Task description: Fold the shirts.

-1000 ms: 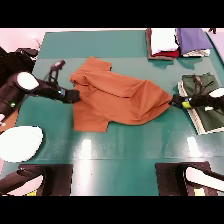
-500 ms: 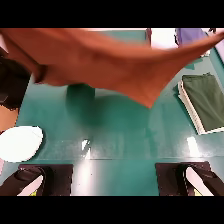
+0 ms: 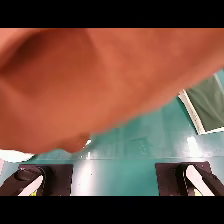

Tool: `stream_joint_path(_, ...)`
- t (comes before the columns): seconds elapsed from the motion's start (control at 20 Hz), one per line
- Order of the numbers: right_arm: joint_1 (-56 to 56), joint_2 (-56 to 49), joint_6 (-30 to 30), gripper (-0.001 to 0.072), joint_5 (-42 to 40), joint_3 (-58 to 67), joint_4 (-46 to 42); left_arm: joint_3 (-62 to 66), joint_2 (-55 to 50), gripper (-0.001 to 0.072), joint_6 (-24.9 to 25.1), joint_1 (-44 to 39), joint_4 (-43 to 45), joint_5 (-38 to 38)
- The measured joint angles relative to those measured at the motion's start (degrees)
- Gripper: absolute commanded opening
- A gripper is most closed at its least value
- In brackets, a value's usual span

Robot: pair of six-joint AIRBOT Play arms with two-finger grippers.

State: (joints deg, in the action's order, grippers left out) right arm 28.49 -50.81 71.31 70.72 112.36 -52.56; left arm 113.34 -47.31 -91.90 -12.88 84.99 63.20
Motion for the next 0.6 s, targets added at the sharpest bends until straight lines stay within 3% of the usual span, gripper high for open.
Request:
stream_joint_path(0.35,-18.4,-20.3,6.2,0.0013,11.0,-0.8,-15.3,-22.6,-11.5,0.0023,-3.0,0.3,3.2,-0.7)
stream_joint_path(0.6,-23.5,-33.4,8.4,0.0013,10.2,-12.1,-20.9,-28.0,-27.1,0.0023,-1.7,5.1,-5.2,-5.6)
